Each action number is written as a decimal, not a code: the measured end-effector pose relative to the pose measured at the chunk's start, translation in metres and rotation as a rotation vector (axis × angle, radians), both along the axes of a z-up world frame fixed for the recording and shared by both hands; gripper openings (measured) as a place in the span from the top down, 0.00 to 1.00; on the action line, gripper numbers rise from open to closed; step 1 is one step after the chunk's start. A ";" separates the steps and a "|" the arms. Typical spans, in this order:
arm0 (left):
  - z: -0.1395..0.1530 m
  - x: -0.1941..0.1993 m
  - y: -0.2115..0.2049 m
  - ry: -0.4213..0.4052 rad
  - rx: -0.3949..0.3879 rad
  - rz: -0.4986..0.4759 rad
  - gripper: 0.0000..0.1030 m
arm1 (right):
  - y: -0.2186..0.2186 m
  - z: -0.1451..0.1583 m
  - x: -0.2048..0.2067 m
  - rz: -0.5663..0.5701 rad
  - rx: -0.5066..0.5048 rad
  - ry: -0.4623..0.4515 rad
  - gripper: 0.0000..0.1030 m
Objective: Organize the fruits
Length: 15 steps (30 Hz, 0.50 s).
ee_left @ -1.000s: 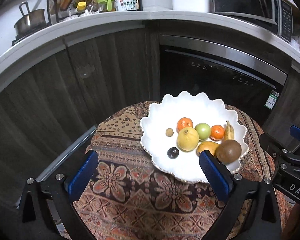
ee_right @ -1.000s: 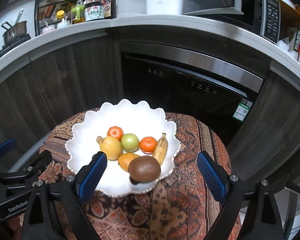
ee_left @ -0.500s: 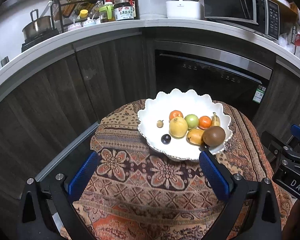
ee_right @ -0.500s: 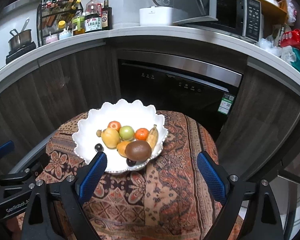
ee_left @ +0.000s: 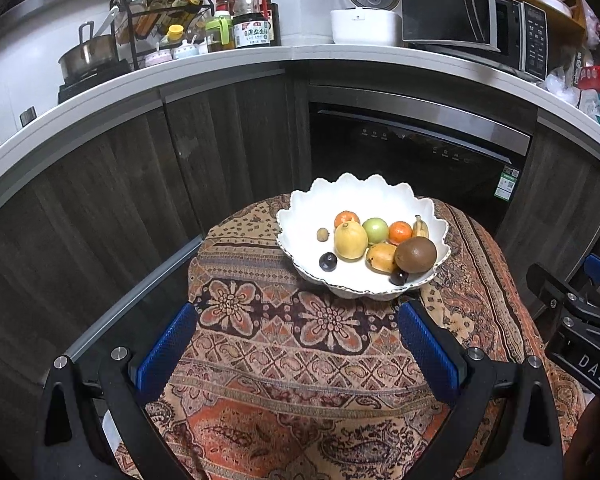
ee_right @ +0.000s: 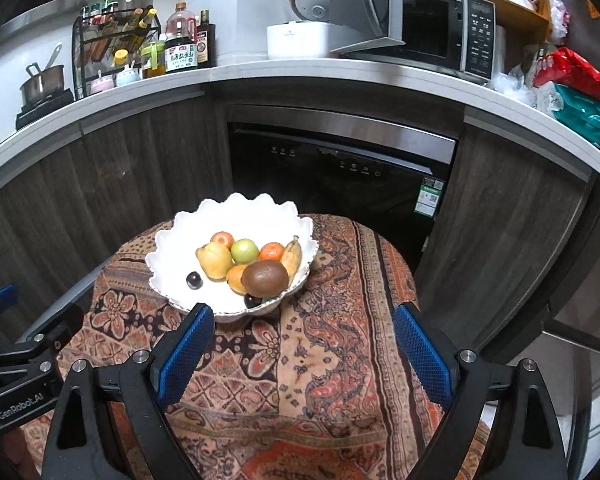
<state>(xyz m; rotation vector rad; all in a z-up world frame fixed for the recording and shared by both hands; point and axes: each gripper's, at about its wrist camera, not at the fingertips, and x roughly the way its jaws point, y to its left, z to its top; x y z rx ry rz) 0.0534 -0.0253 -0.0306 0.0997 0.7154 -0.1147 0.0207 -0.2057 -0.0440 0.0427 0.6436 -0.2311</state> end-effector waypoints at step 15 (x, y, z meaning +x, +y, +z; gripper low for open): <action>0.004 -0.013 -0.002 -0.016 -0.003 -0.005 0.00 | -0.004 0.006 -0.015 -0.009 0.010 -0.023 0.10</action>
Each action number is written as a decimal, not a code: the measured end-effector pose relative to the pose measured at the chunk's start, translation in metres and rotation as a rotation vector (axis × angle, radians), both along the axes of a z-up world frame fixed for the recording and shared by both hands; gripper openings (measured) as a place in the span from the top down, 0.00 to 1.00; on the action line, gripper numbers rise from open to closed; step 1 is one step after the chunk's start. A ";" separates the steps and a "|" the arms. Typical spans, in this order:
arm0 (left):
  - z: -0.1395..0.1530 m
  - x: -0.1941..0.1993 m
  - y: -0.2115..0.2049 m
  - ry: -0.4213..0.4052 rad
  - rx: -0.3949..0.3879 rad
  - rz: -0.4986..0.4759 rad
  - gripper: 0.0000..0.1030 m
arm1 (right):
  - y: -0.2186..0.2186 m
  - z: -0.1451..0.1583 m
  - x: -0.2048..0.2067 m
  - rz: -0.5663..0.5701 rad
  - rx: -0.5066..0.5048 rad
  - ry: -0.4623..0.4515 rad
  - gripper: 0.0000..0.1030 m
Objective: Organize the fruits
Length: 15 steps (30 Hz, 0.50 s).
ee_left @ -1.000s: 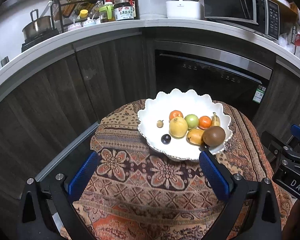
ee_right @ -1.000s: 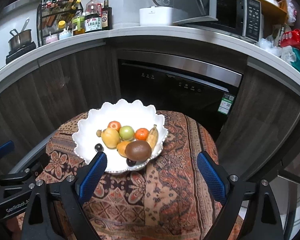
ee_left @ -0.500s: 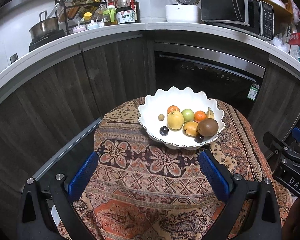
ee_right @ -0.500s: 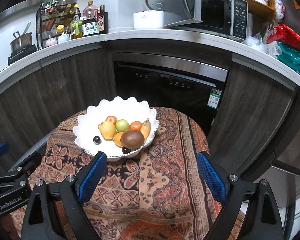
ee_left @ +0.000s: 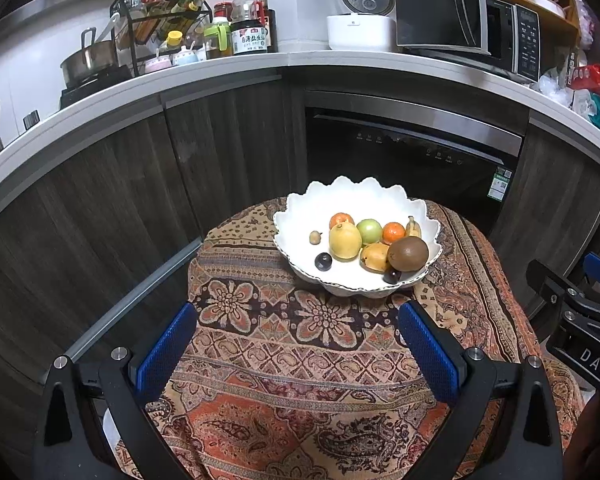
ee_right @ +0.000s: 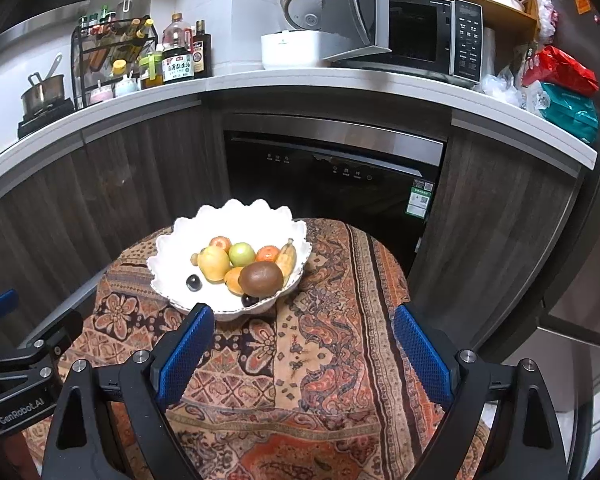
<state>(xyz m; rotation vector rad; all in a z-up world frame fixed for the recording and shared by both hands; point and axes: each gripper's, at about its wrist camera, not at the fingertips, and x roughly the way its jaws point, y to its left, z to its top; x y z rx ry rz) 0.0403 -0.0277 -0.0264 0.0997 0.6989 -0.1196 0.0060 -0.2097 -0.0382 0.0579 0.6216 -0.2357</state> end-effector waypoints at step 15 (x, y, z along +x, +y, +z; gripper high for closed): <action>0.005 -0.004 0.000 -0.008 0.002 -0.007 0.00 | -0.001 0.001 -0.003 -0.001 0.006 -0.001 0.10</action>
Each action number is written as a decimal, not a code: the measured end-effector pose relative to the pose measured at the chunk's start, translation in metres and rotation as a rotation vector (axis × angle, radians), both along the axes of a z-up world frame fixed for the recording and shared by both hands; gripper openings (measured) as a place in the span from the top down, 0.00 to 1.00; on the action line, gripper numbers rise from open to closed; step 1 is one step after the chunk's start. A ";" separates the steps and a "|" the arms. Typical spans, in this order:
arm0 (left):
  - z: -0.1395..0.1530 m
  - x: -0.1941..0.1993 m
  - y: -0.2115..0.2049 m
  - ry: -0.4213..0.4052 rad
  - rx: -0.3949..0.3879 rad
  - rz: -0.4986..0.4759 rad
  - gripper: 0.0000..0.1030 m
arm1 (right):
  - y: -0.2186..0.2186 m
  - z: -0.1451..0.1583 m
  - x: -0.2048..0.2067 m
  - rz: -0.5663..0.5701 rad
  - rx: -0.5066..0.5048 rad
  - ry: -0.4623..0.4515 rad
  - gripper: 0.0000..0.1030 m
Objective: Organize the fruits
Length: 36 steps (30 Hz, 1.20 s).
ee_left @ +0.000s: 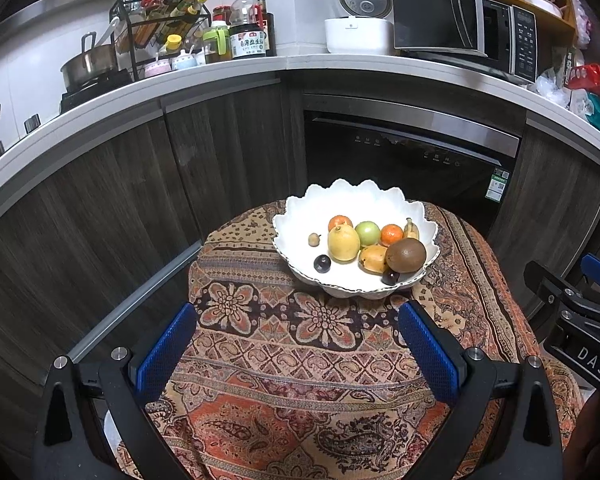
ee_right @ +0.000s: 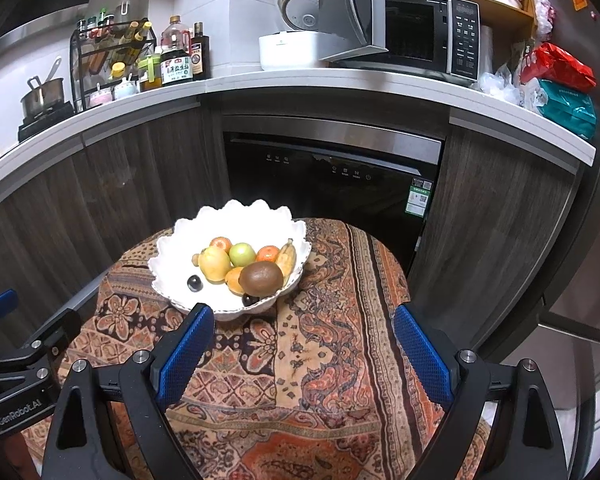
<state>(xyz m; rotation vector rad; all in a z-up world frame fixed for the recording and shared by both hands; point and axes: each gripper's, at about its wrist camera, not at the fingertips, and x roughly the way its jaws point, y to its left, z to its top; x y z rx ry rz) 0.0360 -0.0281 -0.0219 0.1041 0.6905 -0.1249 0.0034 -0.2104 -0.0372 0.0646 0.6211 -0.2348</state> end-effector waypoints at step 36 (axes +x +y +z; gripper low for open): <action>0.003 -0.001 0.003 0.004 -0.007 -0.016 0.00 | 0.001 0.004 -0.002 -0.004 0.001 -0.012 0.10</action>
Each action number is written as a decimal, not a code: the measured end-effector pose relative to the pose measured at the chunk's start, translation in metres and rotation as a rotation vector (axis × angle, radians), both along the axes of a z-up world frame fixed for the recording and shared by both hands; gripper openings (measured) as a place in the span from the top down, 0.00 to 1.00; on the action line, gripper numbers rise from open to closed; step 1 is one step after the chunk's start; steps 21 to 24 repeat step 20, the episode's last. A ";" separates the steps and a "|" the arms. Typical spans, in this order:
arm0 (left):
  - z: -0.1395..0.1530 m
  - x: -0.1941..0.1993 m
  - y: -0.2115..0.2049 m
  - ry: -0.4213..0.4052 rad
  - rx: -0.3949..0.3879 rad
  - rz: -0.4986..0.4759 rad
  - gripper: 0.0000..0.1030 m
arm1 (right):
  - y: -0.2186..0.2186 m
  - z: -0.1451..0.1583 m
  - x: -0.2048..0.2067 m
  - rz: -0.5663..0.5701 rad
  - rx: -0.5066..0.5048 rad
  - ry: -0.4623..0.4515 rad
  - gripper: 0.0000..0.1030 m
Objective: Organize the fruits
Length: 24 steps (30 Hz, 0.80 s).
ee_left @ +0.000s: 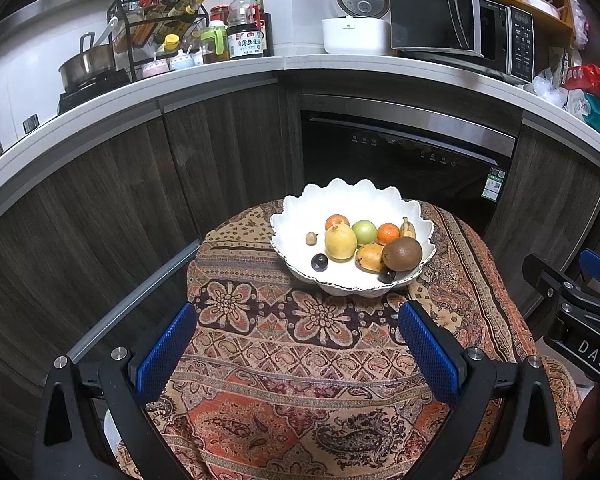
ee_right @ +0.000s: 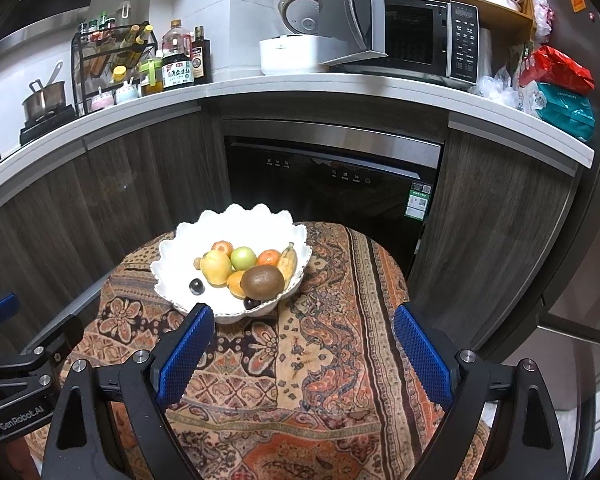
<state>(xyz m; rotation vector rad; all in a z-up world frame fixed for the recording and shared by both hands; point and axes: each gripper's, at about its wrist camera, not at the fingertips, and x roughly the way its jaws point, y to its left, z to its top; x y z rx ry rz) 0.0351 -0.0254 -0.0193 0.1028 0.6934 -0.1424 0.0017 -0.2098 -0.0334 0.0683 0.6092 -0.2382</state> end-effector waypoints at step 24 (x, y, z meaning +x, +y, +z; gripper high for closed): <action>-0.005 0.003 0.002 0.013 -0.004 -0.001 0.00 | 0.003 -0.005 0.002 0.001 0.005 0.018 0.10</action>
